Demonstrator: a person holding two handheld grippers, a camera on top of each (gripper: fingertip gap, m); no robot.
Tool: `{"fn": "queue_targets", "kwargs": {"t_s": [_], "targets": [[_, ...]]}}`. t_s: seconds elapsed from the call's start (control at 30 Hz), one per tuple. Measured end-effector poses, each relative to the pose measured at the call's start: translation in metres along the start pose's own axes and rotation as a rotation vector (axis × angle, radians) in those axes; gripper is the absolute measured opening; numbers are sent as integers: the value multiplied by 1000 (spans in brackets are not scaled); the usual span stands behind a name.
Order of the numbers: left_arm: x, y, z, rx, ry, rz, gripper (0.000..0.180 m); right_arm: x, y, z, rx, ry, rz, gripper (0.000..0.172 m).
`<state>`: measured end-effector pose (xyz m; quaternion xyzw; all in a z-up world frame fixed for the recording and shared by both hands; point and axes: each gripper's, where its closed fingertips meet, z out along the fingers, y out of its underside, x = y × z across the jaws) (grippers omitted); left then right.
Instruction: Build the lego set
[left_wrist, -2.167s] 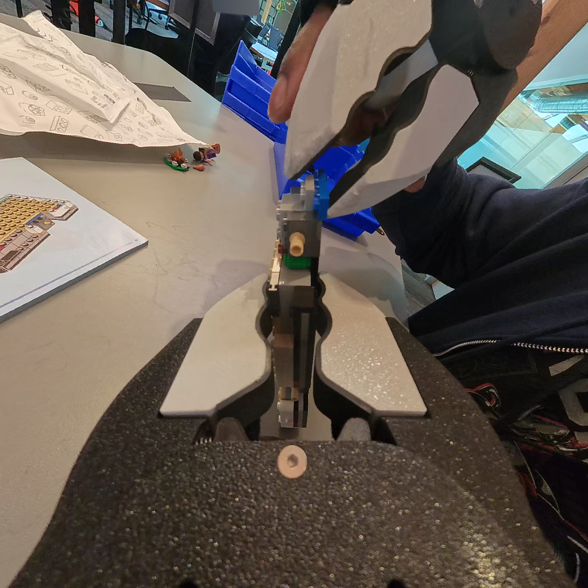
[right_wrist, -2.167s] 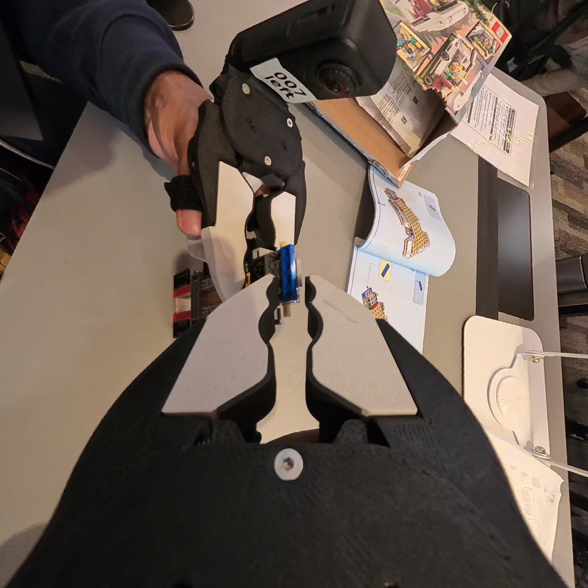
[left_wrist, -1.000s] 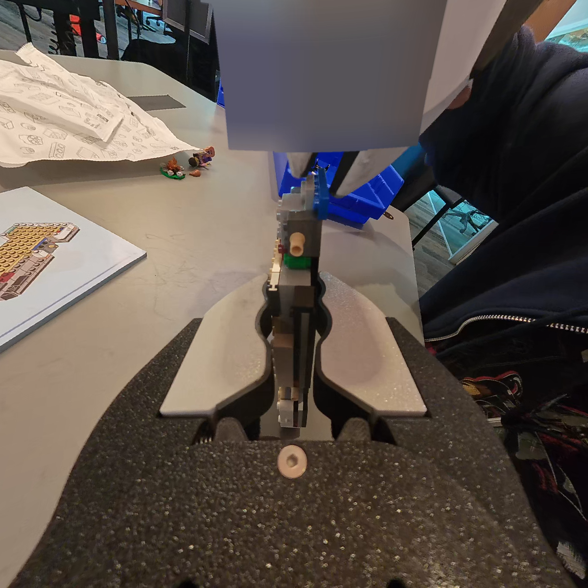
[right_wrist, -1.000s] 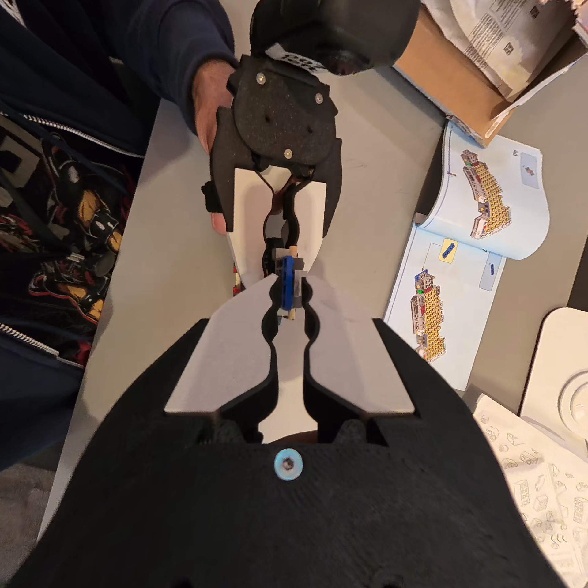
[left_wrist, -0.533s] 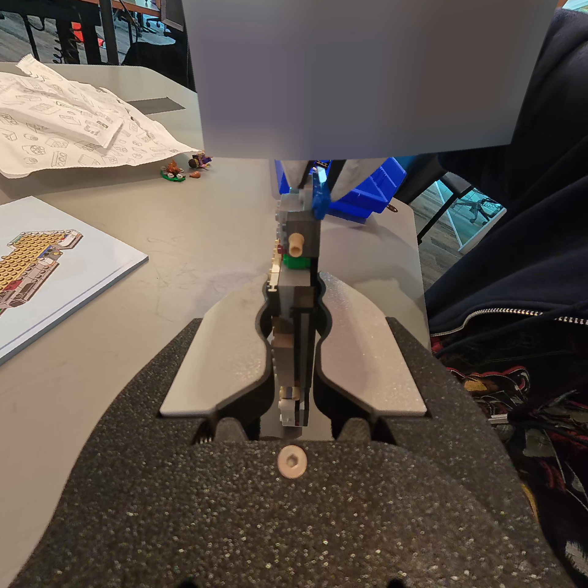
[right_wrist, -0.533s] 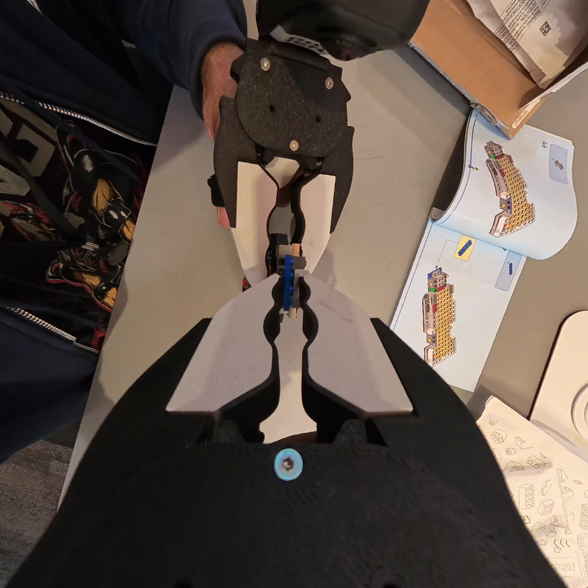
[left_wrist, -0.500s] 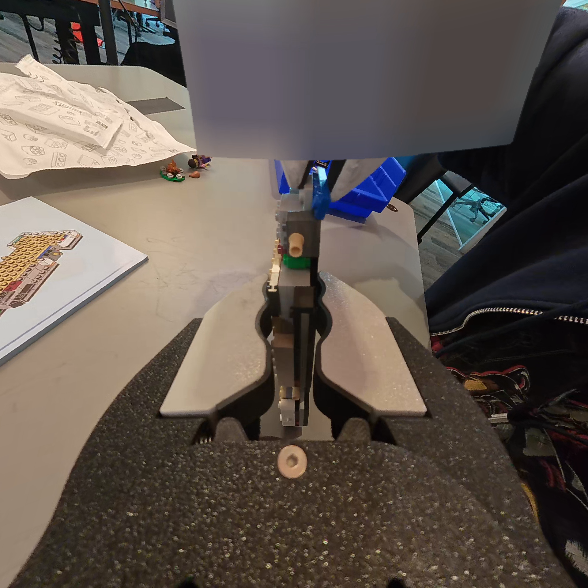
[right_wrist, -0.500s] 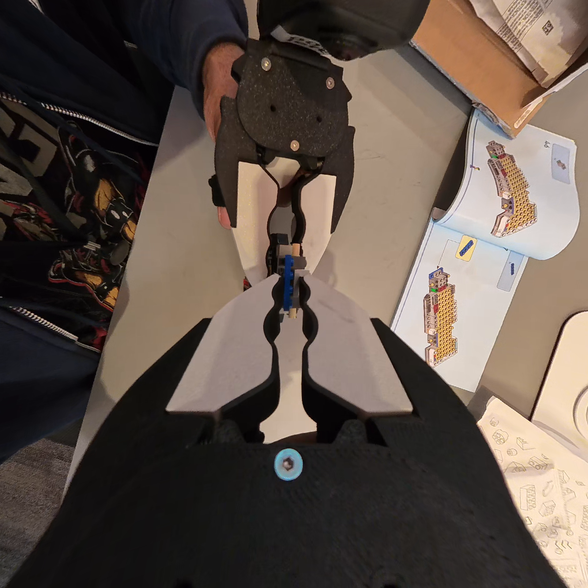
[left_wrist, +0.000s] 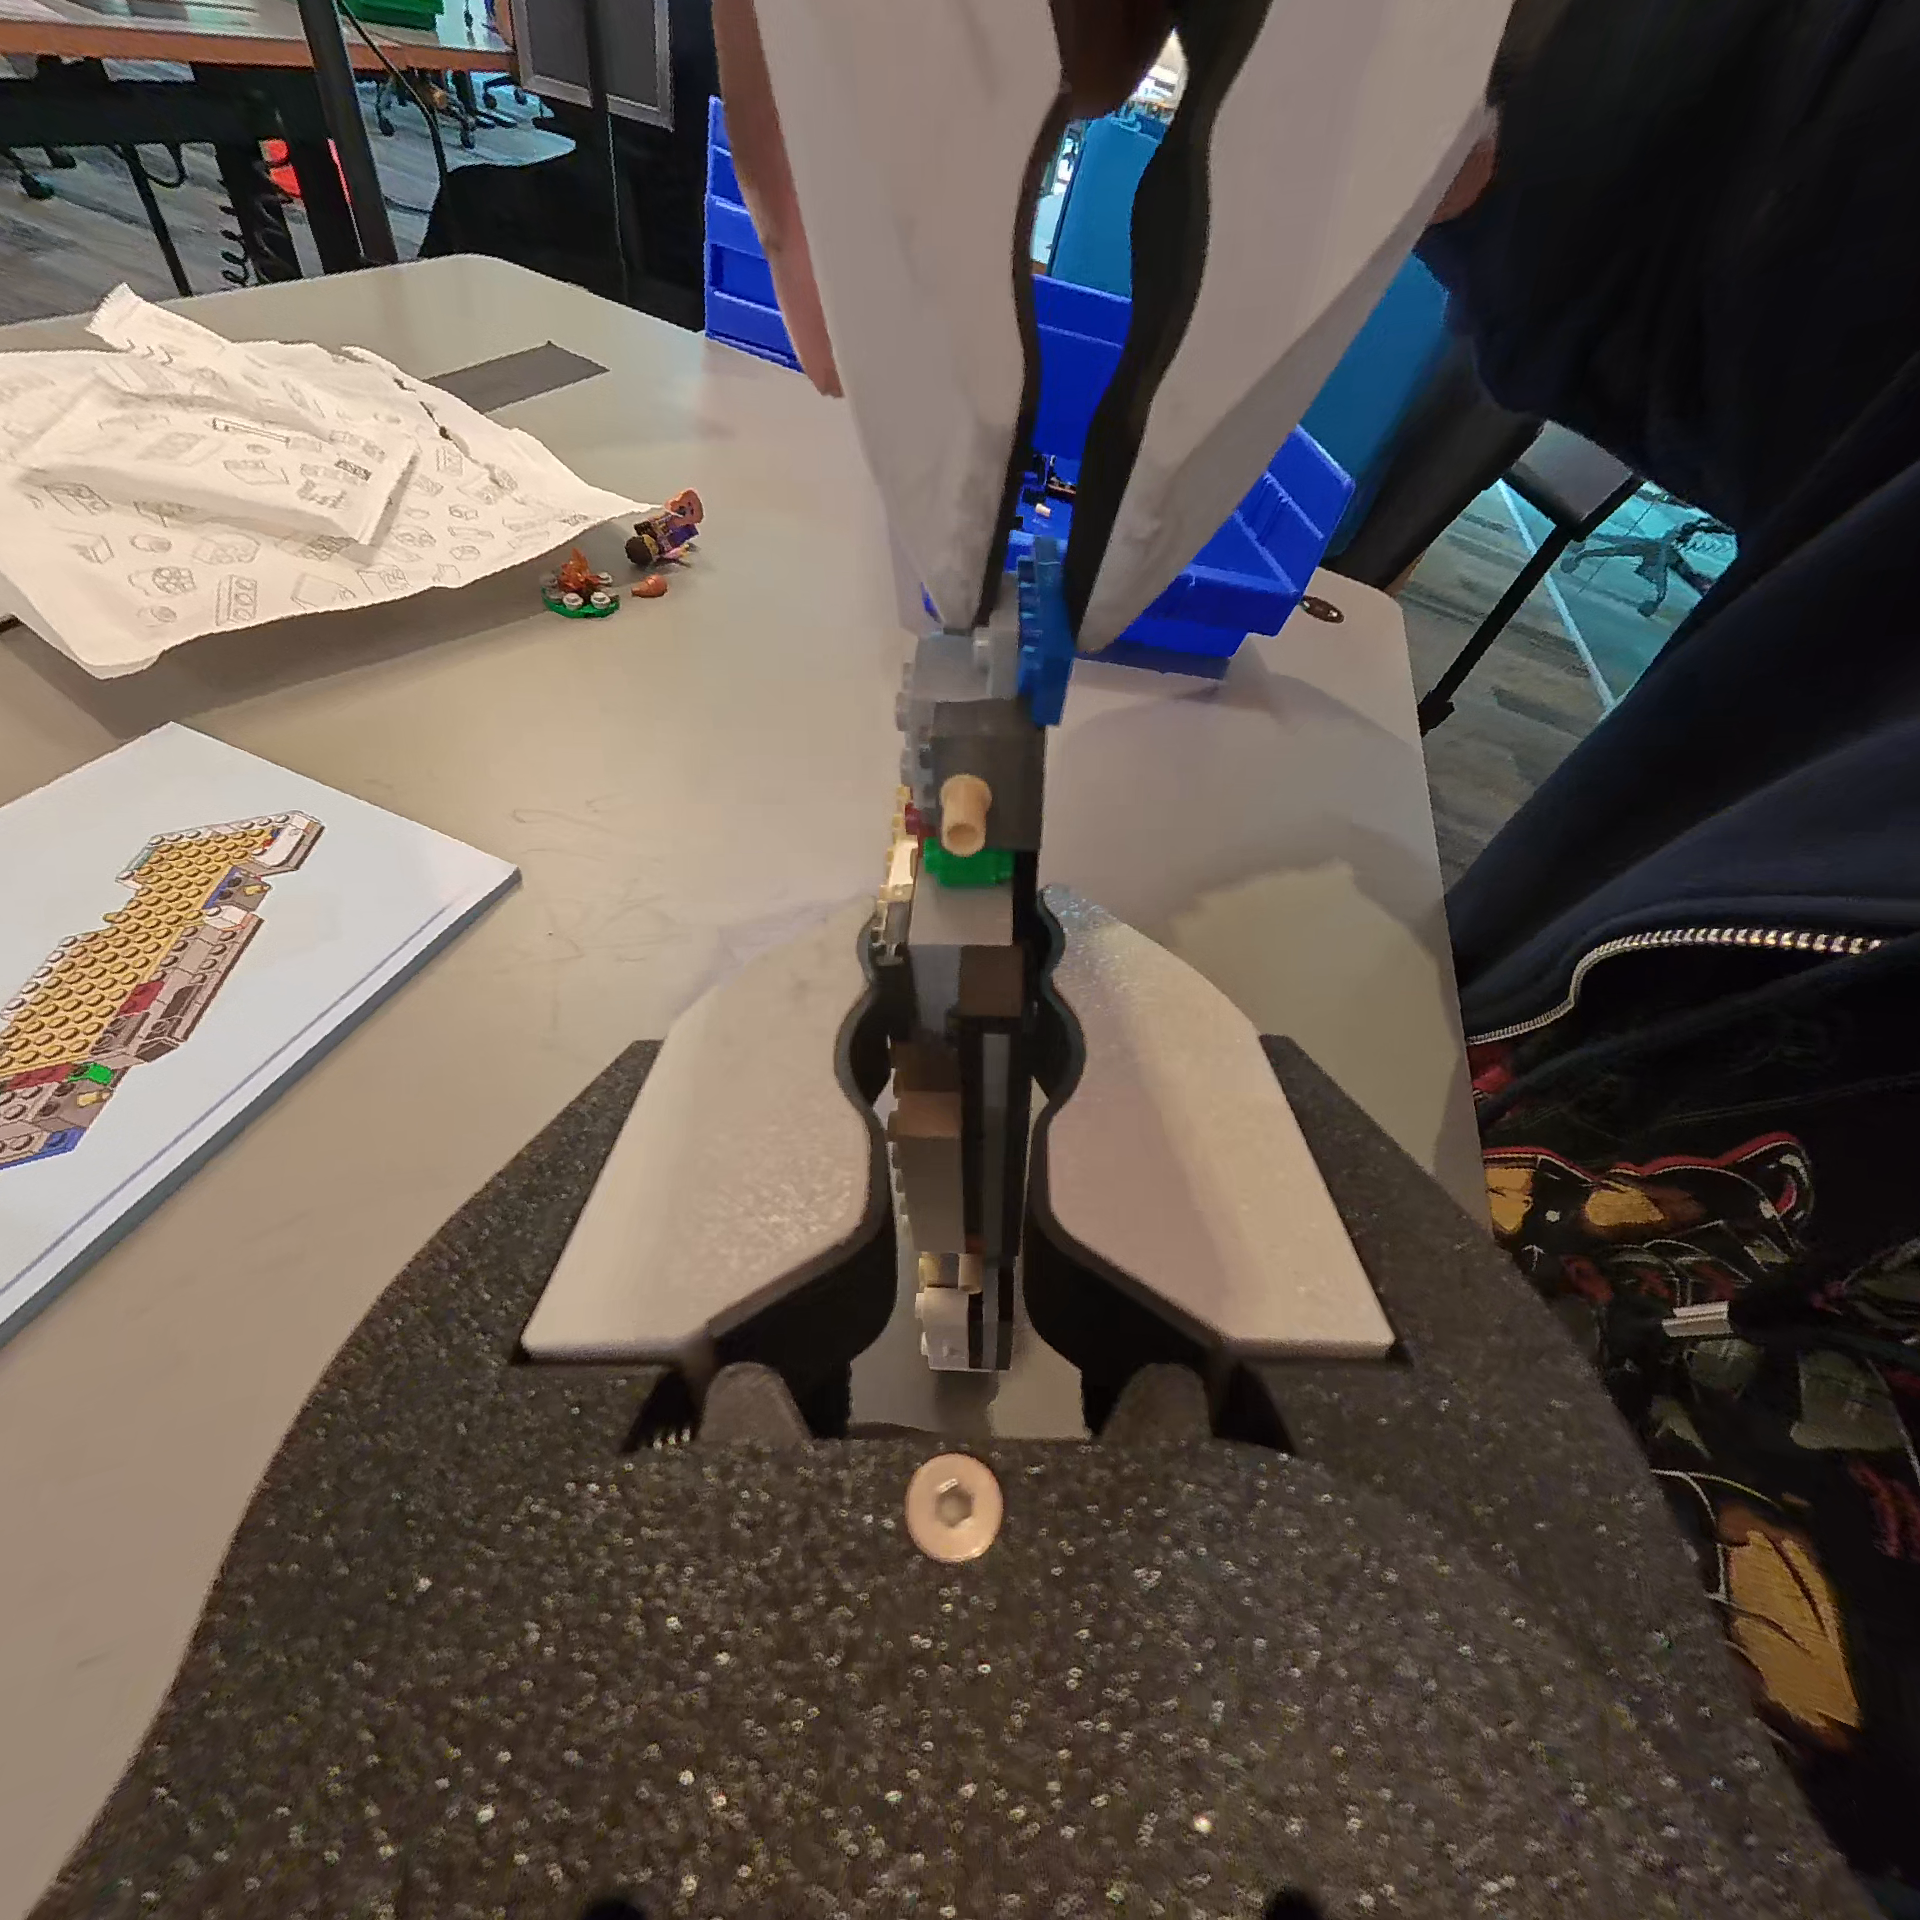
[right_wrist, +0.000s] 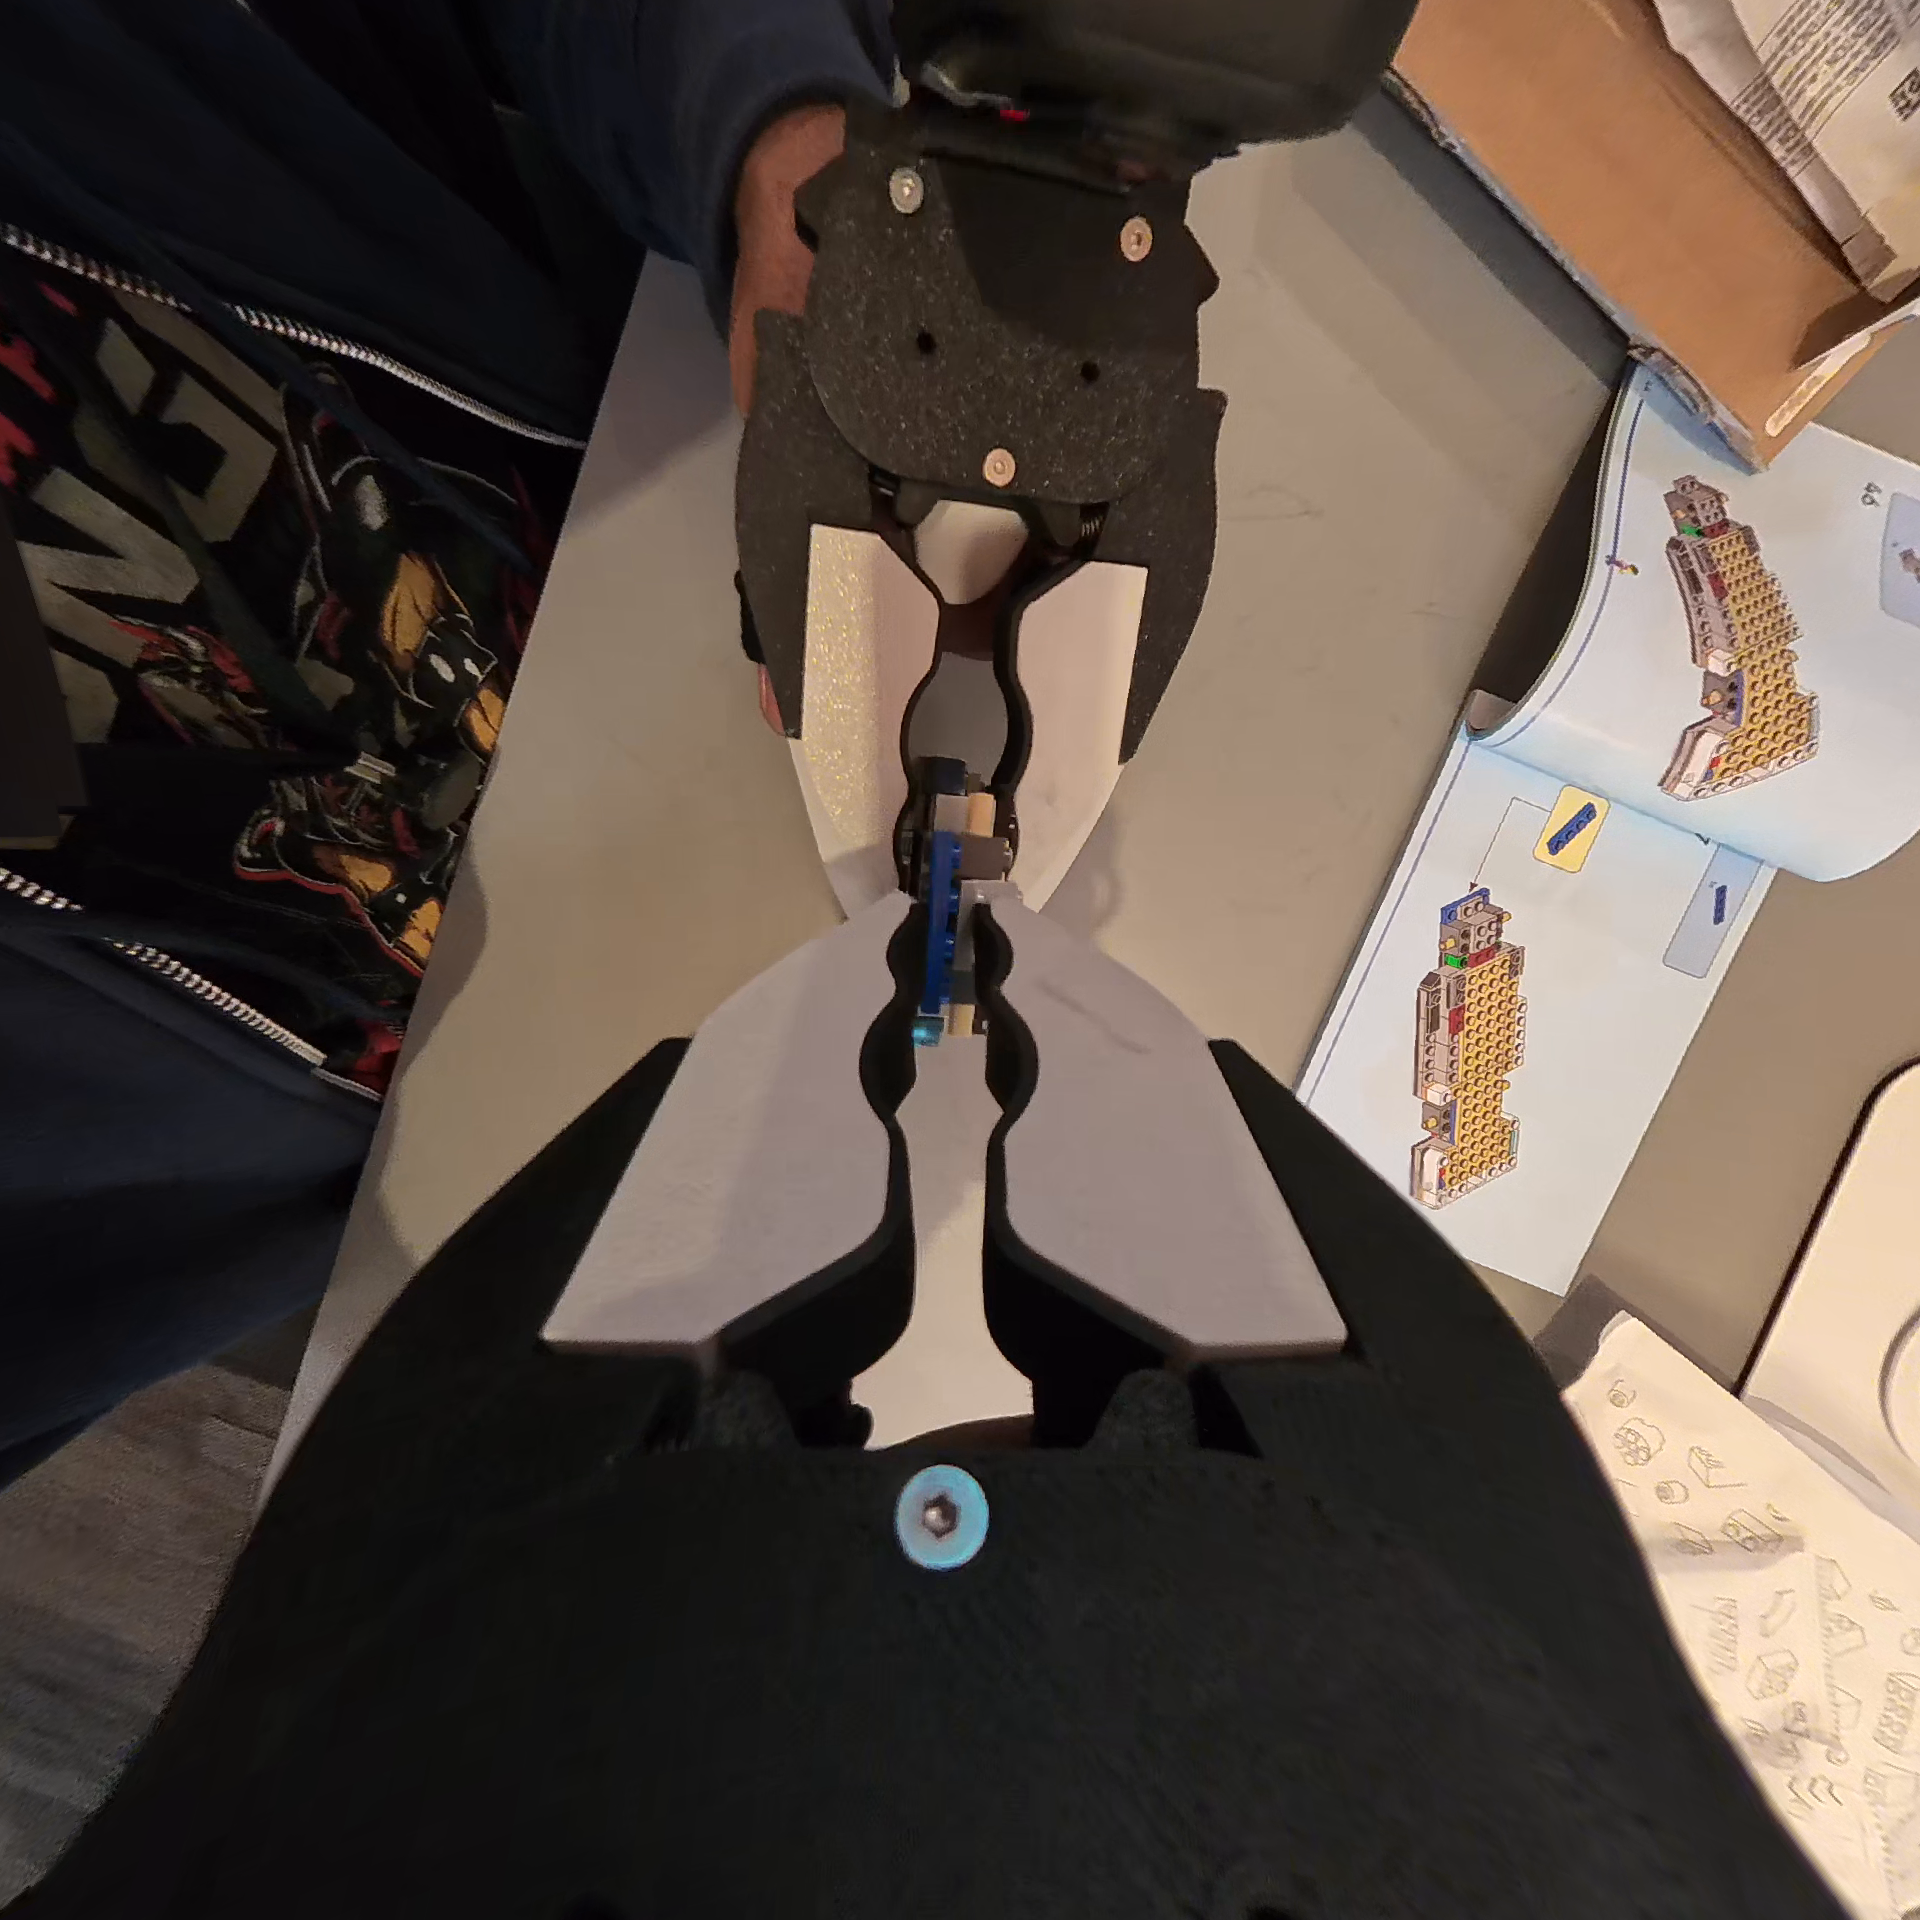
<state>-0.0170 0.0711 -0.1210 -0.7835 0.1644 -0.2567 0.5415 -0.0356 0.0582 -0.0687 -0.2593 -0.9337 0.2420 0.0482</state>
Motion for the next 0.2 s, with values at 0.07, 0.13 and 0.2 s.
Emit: {"fn": "queue_targets", "kwargs": {"t_s": [0.07, 0.13, 0.2], "targets": [[0, 0, 0, -6, -5, 8, 23, -1, 0, 0, -6, 9, -15, 8], [0, 0, 0, -11, -9, 21, 23, -2, -1, 0, -15, 20, -35, 8], [1, 0, 0, -17, -12, 33, 23, -3, -1, 0, -28, 25, -44, 8]]}}
